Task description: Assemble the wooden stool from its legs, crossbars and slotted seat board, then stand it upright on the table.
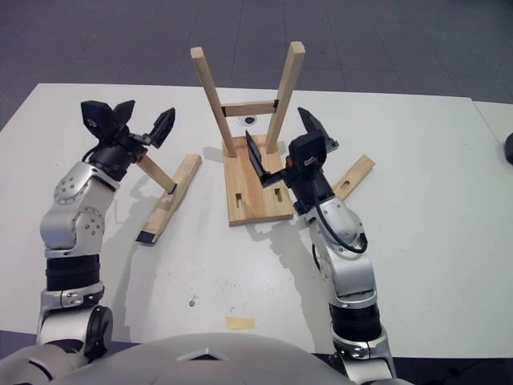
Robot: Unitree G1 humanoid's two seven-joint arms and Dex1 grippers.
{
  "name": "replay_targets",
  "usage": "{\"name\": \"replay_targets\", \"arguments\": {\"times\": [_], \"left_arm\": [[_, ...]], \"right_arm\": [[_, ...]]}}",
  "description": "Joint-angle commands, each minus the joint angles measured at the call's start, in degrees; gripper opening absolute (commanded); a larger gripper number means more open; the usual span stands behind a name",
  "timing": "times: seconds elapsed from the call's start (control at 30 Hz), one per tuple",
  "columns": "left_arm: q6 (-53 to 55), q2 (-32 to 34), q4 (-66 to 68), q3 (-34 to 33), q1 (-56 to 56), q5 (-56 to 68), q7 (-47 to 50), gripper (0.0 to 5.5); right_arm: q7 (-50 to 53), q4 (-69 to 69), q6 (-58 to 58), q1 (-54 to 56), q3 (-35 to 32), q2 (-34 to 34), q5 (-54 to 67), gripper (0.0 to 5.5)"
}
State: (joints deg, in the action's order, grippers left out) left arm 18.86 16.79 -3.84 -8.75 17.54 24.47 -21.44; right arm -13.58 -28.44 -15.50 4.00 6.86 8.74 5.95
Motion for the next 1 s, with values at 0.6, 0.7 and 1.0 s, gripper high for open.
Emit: {"name": "replay_targets", "arguments": {"times": [0.6,0.7,1.0], "left_arm": [[22.8,6.4,-20.4,-4.9,-1.4,8.4,6.2,5.38],[28.8,8.0,-24.2,-4.8,-7.1,10.5,6.3,5.38],[30.2,8.7,-19.9,2.4,-17.3,5.1,4.6,5.38]], "right_arm": [[-0.2,-0.5,0.8,-1.5,1.8,0.3,-1.0,5.4],[0.2,-0.8,1.1,-2.3,1.9,0.1,-1.2,5.4],[0.9,0.1,1.5,-2.4,1.5,-0.4,-1.3,5.4]]}}
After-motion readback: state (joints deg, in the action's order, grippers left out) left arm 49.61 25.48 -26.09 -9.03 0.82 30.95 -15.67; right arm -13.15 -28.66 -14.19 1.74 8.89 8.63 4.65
